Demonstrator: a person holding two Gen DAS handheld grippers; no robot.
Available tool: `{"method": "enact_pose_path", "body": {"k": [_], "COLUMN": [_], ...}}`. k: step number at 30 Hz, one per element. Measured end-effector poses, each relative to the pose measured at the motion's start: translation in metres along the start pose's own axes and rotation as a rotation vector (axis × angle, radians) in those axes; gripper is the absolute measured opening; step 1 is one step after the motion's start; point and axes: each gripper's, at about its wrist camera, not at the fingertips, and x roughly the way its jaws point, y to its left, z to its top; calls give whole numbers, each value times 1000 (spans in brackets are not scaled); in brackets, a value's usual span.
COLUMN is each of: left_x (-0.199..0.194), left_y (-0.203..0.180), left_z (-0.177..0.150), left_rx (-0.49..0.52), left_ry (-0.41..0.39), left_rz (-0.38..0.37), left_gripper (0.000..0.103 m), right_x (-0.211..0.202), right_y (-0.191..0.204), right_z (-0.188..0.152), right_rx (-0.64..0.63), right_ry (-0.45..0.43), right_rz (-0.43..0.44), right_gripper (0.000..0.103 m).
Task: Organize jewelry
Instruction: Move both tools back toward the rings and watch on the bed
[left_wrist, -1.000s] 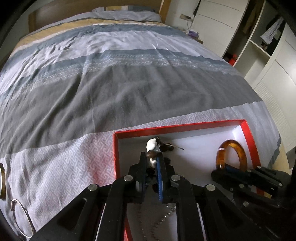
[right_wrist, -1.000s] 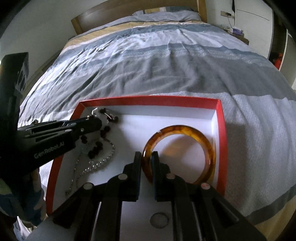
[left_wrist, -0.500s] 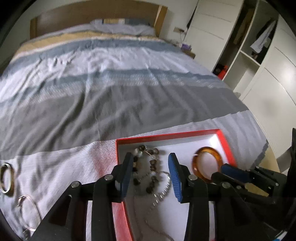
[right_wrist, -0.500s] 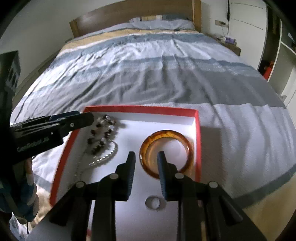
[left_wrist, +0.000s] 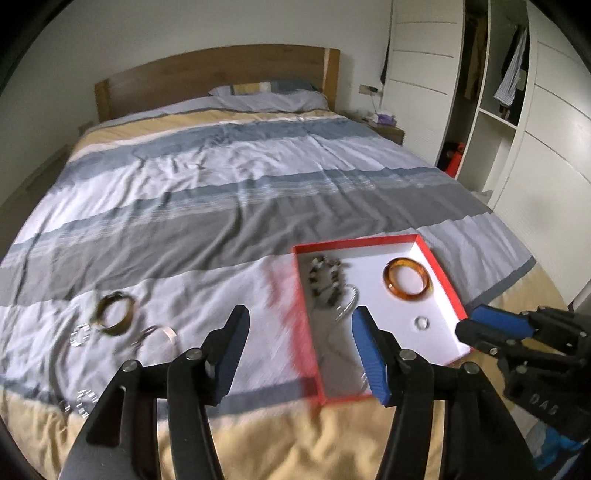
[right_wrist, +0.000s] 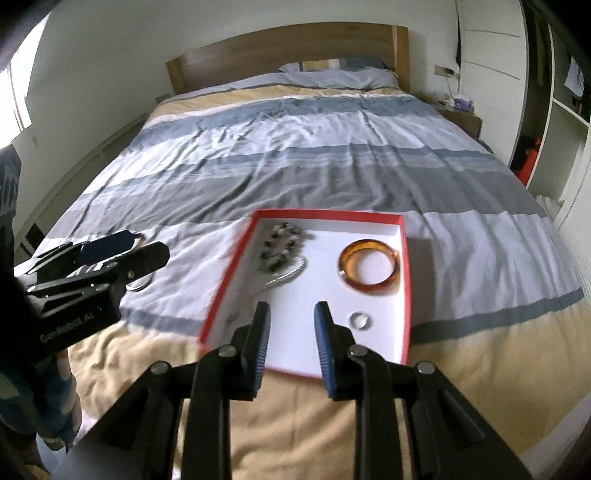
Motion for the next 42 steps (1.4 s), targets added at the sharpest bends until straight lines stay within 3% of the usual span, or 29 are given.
{"method": "enact_pose_path", "body": {"k": [13, 19, 23, 27, 34, 42], "left_x": [-83, -117, -144, -164, -164, -119], "left_y": [77, 137, 183, 218, 254, 274], "left_z": [-84, -126, -154, -172, -184, -180], "left_rx": [-19, -100, -185, -239, -293, -292], "left_ry": [4, 21, 3, -6, 2, 39], "left_rz": [95, 165, 224, 260, 288, 223], "left_gripper": [59, 61, 66, 66, 65, 55], "right_x": [-54, -70, -74, -71, -47, 11], "right_y": [67, 97, 115, 131, 159, 185], "right_z": [-44, -56, -62, -67, -68, -65], "right_rx": [-6, -22, -36, -46, -71, -89], "right_ry": [-37, -59, -66, -66, -31, 48], "right_rz": [60, 87, 107, 133, 185, 246], "right_gripper": [24, 24, 34, 34, 34, 34]}}
